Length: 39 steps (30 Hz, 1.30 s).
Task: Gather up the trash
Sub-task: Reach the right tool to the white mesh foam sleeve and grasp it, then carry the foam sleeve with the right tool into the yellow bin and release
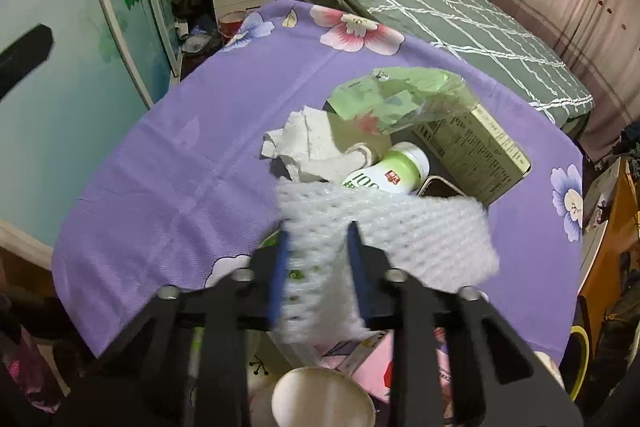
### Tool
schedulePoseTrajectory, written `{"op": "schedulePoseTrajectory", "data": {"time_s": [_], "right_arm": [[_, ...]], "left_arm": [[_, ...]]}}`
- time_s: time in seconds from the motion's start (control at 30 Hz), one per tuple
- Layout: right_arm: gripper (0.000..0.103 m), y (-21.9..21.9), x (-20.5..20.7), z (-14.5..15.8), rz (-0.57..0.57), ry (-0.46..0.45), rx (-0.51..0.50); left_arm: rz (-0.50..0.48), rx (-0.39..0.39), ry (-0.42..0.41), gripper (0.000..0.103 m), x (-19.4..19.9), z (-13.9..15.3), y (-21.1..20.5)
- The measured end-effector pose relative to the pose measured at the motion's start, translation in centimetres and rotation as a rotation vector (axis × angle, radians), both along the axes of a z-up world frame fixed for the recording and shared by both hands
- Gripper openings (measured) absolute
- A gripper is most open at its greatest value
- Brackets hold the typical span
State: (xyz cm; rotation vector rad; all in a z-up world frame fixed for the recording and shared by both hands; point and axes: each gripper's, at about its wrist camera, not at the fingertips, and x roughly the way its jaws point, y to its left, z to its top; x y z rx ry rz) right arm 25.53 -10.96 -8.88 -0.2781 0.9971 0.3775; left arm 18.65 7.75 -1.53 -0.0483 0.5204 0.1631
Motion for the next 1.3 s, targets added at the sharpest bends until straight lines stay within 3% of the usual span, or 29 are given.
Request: {"op": "schedulePoseTrajectory", "data": {"time_s": [0.17,0.5,0.77,1.0,1.3], "right_arm": [[0.014,-0.8,-0.8,2.0,-0.003,-0.068,0.029],[0.014,-5.3,-2.2,8.7,-0.065,-0.245,0.090],[0.014,-14.0,-4.7,11.8,-0.229,-0.345,0.092],[0.014,-23.5,-6.8,9.1,-0.431,-0.312,0.094],[0.015,-36.2,-8.6,0.8,-0.728,-0.183,0.086]], "left_arm": [[-0.012,0.008,-0.006,0.099,-0.4,0.4,-0.7],[-0.055,0.030,-0.022,0.099,-1.5,1.3,-3.2],[-0.130,0.048,-0.020,0.099,-2.5,1.5,-6.4],[-0.211,0.056,0.003,0.099,-3.9,0.7,-10.4],[-0.274,0.069,0.073,0.099,-6.2,-2.0,-14.0]]}}
